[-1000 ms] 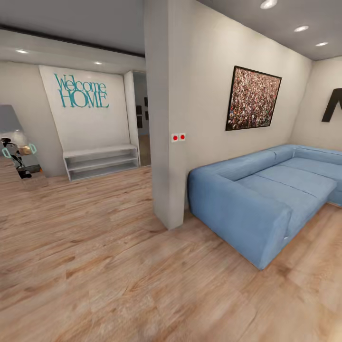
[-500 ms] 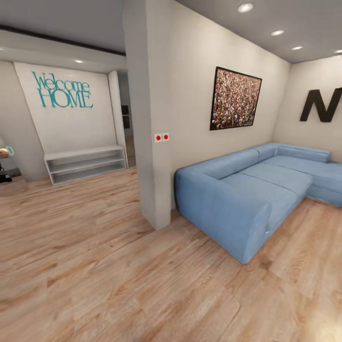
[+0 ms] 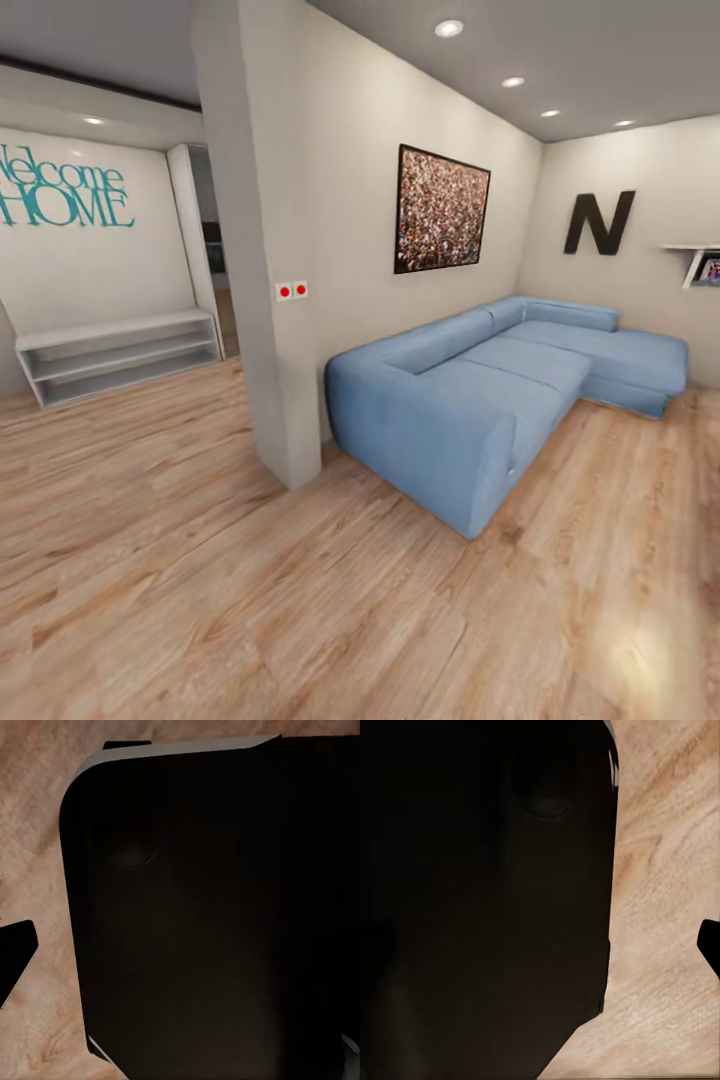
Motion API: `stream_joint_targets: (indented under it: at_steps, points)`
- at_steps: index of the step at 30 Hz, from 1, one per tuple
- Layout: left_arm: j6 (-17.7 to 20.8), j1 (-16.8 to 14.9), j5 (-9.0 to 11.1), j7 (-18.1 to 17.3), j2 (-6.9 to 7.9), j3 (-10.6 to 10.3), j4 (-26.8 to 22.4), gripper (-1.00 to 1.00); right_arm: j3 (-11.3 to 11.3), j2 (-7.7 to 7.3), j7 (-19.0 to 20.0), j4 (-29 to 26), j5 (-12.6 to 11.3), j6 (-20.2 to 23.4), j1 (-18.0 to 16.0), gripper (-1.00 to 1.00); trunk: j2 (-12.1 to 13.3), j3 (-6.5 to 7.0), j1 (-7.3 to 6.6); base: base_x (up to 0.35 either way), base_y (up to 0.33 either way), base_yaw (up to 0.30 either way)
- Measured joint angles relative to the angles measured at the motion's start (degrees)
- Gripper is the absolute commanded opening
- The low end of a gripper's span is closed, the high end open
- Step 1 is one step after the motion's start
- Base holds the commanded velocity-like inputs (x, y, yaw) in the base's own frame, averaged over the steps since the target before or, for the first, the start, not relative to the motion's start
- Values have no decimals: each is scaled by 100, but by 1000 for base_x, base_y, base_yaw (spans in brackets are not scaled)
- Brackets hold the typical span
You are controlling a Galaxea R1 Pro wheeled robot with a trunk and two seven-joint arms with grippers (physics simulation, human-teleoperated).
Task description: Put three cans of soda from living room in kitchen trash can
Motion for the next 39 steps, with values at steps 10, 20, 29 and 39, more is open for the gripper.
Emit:
stream_joint_targets:
  at_steps: [10, 20, 29, 39]
  points:
    - [0, -1, 0, 0, 0, 1, -1, 100, 10, 0, 0, 0, 7, 0, 0, 100, 0, 22, 0, -130, 146, -285]
    - [-8, -2, 0, 0, 0, 2, -4, 100, 12, -5, 0, 0, 13, 0, 0, 100, 0, 47, 0, -64, 245, -285]
    - [-9, -2, 0, -1, 0, 0, -4, 100, 20, -7, 0, 0, 20, 0, 0, 100, 0, 69, 0, 77, 181, -285]
    - [-9, -3, 0, -1, -7, 0, -4, 100, 40, -21, 0, 0, 27, 0, 0, 100, 0, 93, 0, 228, 243, -276]
